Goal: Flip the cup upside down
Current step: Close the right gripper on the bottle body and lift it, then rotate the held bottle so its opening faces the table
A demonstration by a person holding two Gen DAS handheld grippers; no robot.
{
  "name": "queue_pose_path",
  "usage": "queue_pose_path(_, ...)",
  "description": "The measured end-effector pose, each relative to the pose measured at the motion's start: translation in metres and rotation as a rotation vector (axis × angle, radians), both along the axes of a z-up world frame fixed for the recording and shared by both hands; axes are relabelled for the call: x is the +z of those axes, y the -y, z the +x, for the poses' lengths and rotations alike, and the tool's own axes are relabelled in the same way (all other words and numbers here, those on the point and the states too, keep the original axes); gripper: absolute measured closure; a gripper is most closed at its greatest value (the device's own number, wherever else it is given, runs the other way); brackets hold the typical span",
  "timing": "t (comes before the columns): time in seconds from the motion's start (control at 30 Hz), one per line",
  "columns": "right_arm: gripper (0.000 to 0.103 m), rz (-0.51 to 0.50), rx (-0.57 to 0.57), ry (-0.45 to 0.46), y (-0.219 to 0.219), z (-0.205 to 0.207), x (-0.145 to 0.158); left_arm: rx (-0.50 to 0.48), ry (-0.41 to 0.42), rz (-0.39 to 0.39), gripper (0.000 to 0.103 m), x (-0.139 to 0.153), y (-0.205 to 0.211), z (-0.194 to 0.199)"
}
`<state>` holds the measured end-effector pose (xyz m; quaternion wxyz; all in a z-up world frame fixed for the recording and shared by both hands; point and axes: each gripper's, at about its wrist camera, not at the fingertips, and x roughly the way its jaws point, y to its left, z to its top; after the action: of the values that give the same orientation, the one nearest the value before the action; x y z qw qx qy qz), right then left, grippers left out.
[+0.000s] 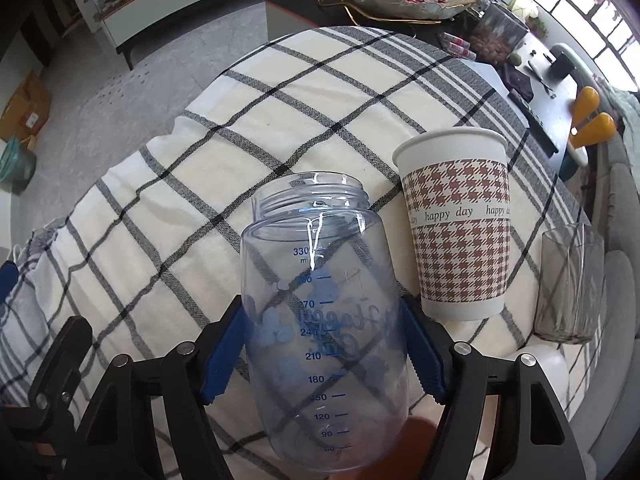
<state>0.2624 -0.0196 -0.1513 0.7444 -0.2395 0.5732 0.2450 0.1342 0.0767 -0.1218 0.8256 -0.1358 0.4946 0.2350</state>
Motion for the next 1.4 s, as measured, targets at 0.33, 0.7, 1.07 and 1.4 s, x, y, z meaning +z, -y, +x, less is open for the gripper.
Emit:
queue_pose_path(0.33,0.03,0.166,-0.208,0.002,0.015,-0.022,0.048,-0.171,0.075,-0.009,0.0,0.022,-0.013,-0.021)
queue_pose_path(0.7,0.03,0.409,-0.642,-0.096,0.073,-0.092,0.05,-0.328,0.126,0.008,0.0,0.044,-0.029,-0.057)
queue_pose_path(1.07,0.03,0.482,-0.875,-0.158,0.082,-0.144,0.015,-0.473,0.153,0.028,0.0,0.051,-0.029,-0.074)
queue_pose_path(1.4,0.03,0.436,-0.877,-0.131,0.057,-0.116,0.003,-0.442,0.144,0.056,0.0,0.037,-0.046,-0.059)
